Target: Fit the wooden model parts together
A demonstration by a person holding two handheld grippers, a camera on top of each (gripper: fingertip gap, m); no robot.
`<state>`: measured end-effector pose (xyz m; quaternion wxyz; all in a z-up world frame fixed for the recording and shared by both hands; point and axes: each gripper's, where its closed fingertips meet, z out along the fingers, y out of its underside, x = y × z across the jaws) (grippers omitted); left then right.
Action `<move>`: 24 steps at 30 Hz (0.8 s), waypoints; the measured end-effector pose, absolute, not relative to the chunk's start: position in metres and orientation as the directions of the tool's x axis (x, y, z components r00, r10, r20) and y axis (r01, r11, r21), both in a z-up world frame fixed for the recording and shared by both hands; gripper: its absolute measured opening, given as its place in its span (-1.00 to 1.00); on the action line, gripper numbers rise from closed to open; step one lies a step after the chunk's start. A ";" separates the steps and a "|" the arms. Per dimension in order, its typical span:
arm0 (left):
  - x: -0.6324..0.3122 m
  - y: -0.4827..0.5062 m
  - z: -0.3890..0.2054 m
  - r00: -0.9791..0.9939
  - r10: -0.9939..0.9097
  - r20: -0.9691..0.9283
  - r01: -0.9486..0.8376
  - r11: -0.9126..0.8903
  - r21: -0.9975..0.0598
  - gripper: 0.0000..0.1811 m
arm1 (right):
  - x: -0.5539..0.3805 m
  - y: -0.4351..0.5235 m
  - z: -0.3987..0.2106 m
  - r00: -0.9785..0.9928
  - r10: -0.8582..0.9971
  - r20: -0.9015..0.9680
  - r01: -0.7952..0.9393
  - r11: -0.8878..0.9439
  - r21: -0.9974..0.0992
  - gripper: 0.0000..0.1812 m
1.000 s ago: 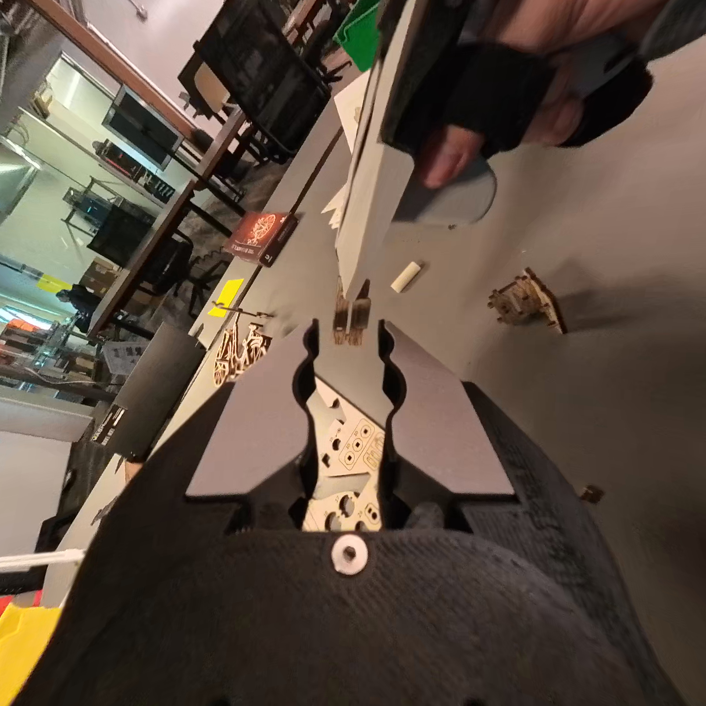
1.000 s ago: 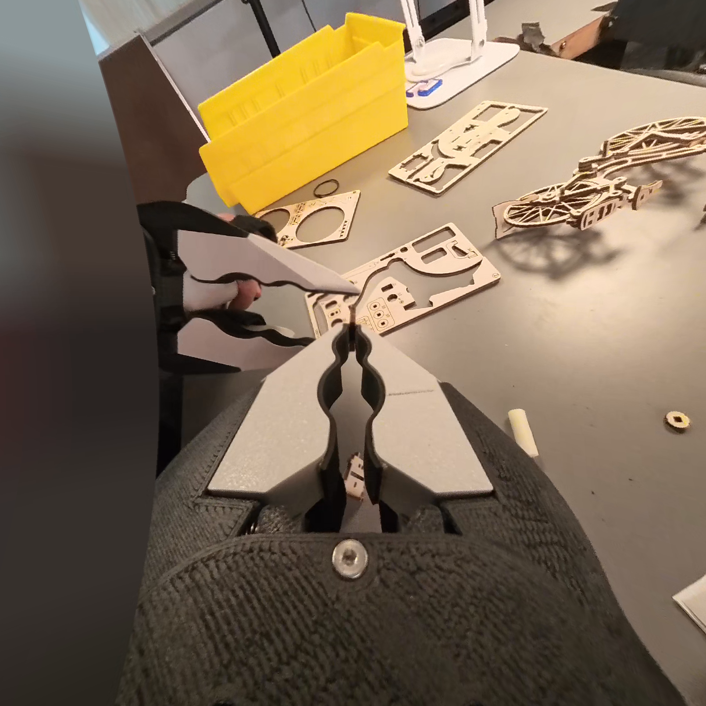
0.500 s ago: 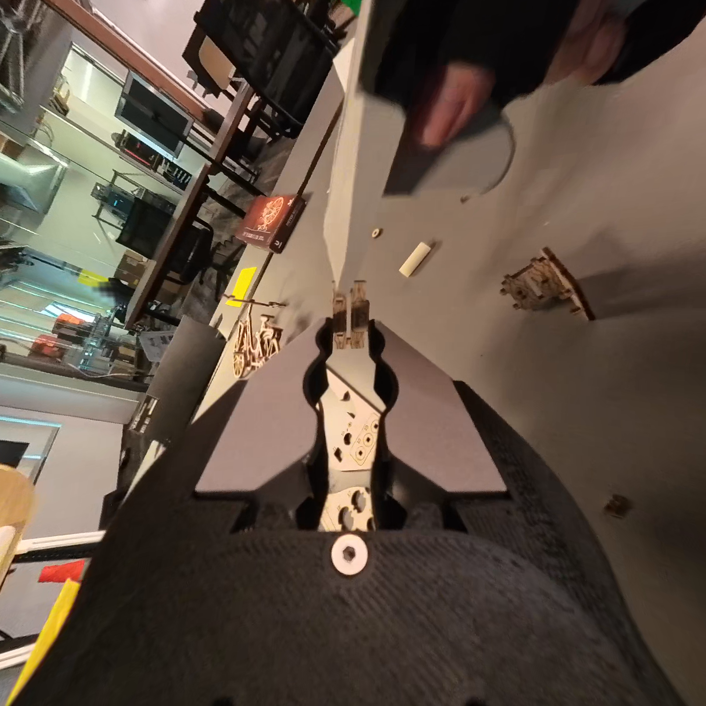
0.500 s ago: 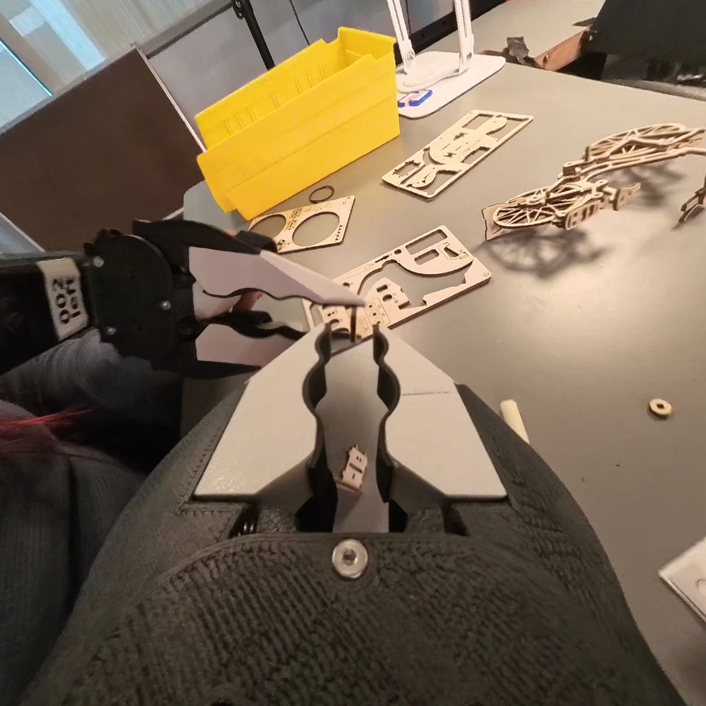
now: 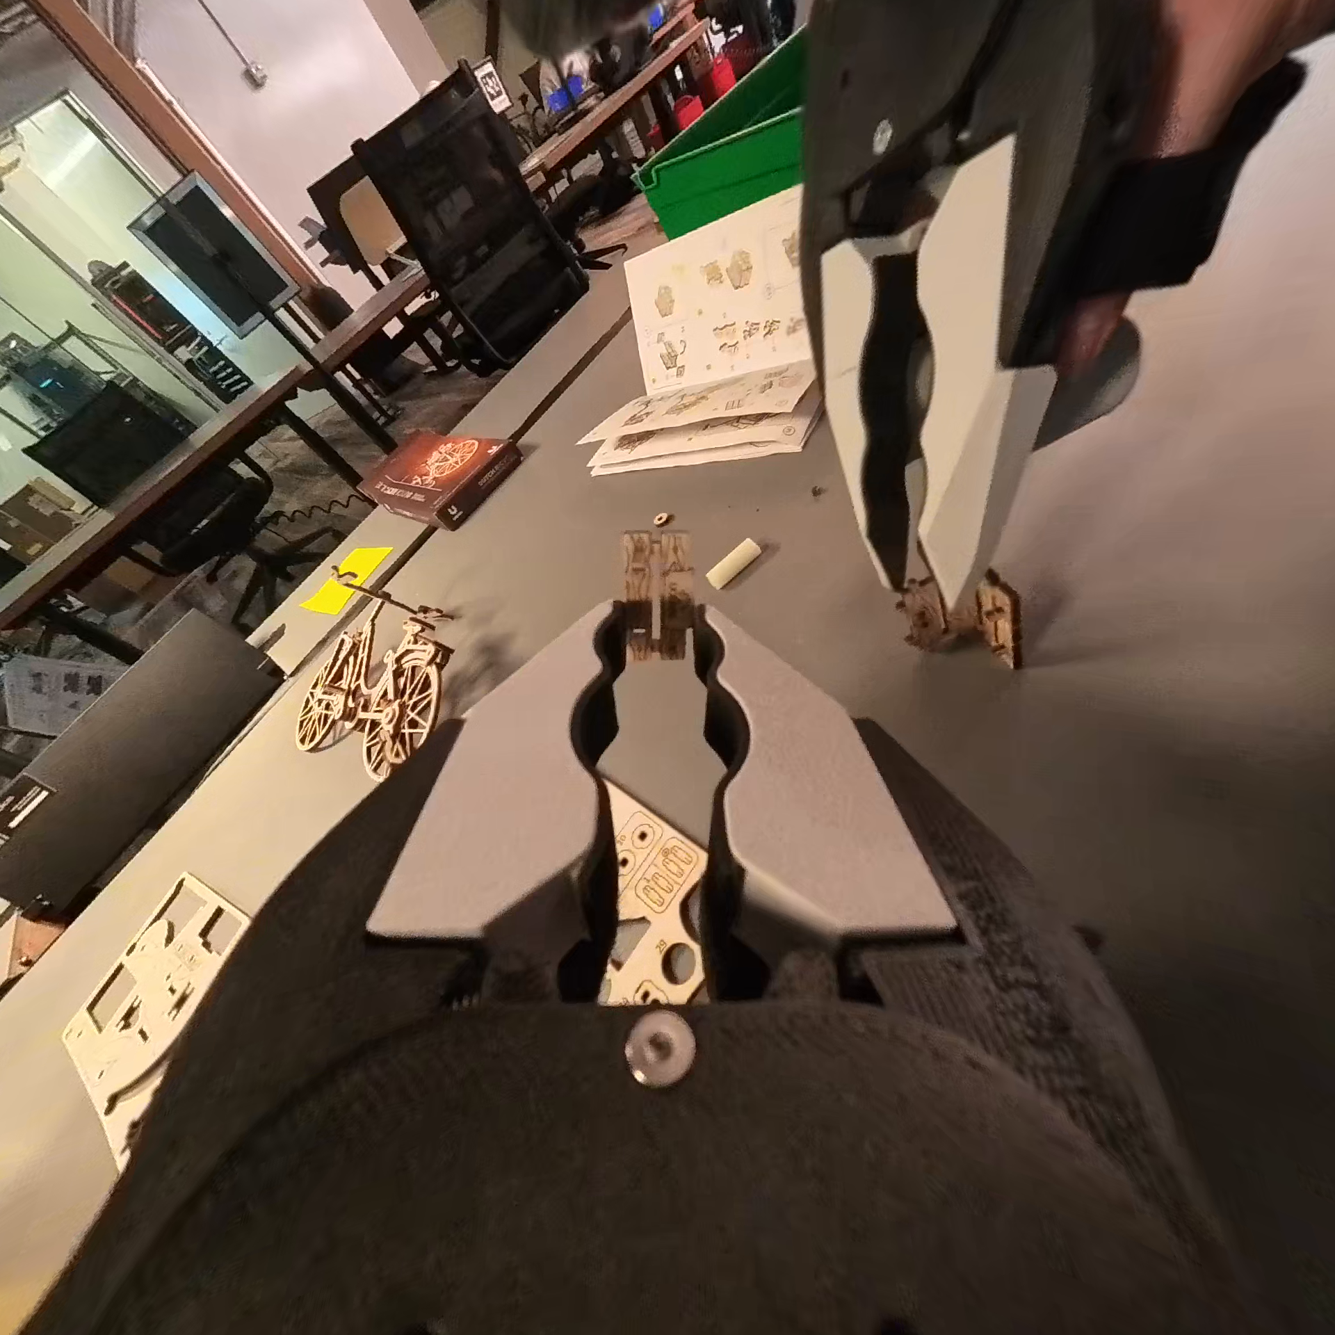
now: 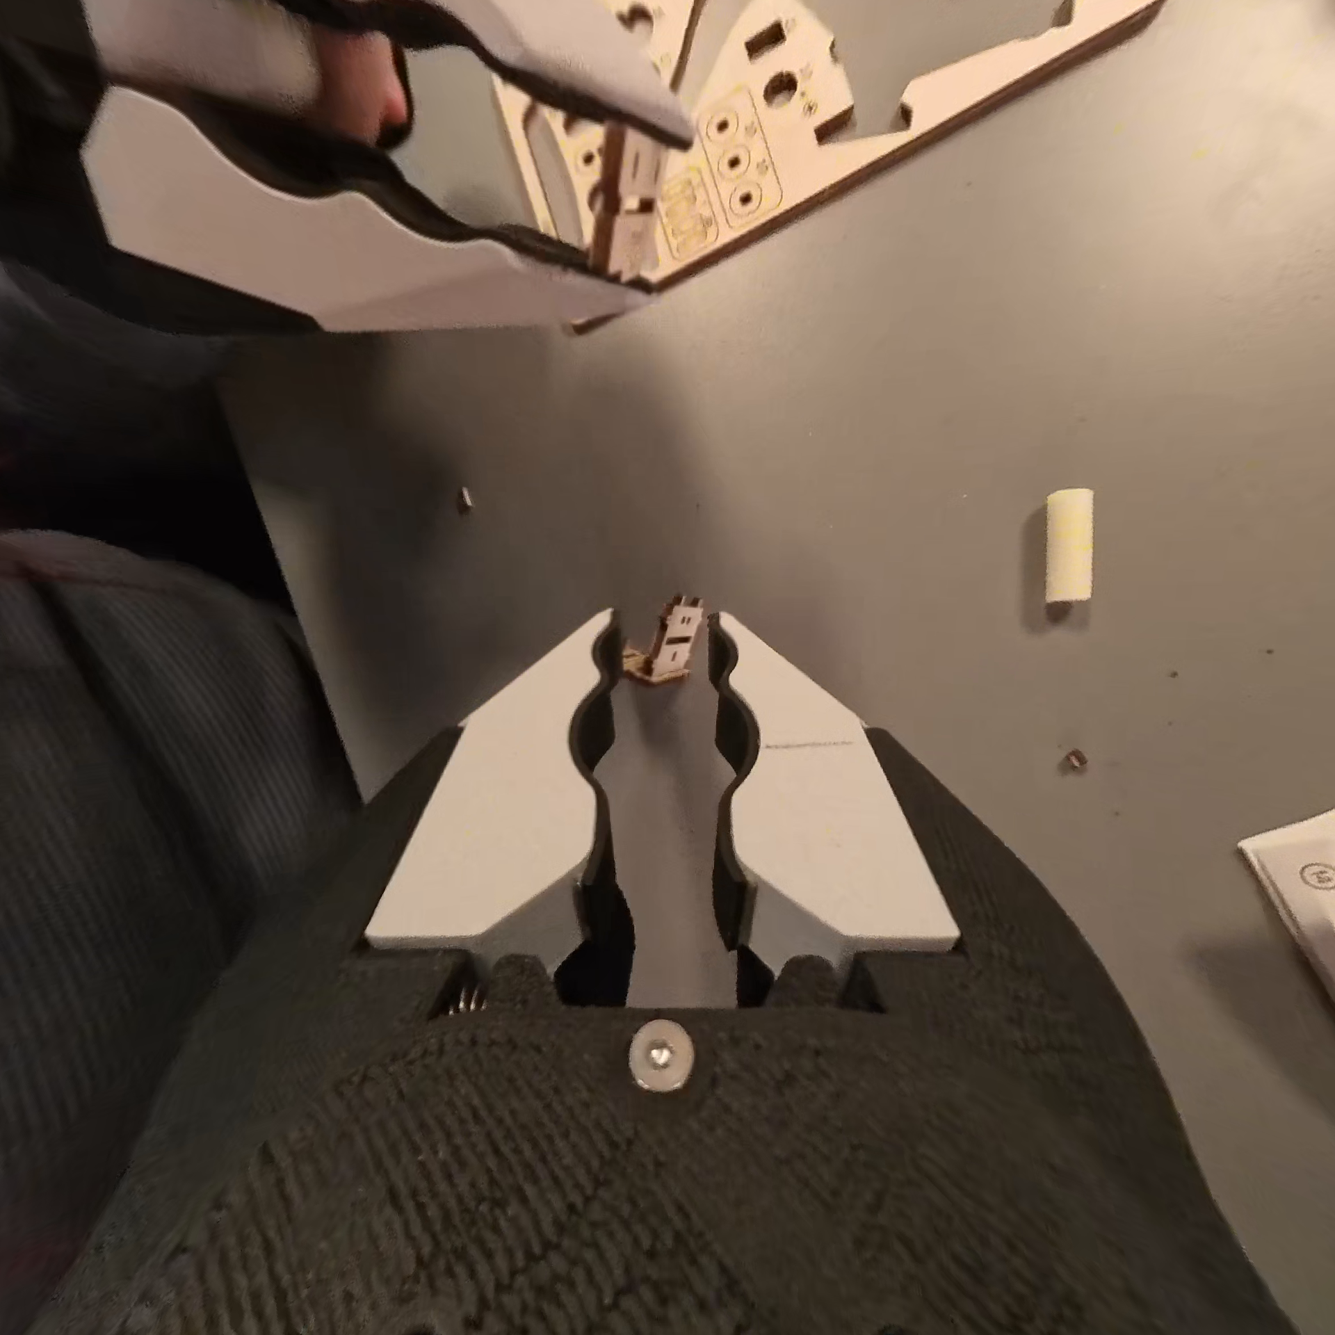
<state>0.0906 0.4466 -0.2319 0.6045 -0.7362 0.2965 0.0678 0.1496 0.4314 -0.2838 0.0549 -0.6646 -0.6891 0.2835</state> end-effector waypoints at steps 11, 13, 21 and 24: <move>0.078 0.441 -0.222 0.856 -0.448 -0.257 -0.311 -0.049 -0.949 -0.81 | 0.125 0.448 -0.278 -0.274 0.956 -0.109 0.828 0.177 -0.532 -1.00; 0.063 0.445 -0.209 0.856 -0.452 -0.250 -0.264 0.033 -0.964 -0.81 | 0.105 0.461 -0.264 -0.331 0.942 0.059 0.727 0.295 -0.620 -1.00; 0.045 0.474 -0.192 0.636 -0.287 -0.716 -0.621 0.360 -0.696 -0.81 | 0.052 0.510 -0.219 -0.107 0.568 0.816 0.409 0.773 -0.485 -0.99; 0.053 0.476 -0.200 0.553 -0.231 -0.800 -0.683 0.424 -0.594 -0.82 | 0.053 0.510 -0.219 -0.017 0.393 0.920 0.363 0.859 -0.360 -1.00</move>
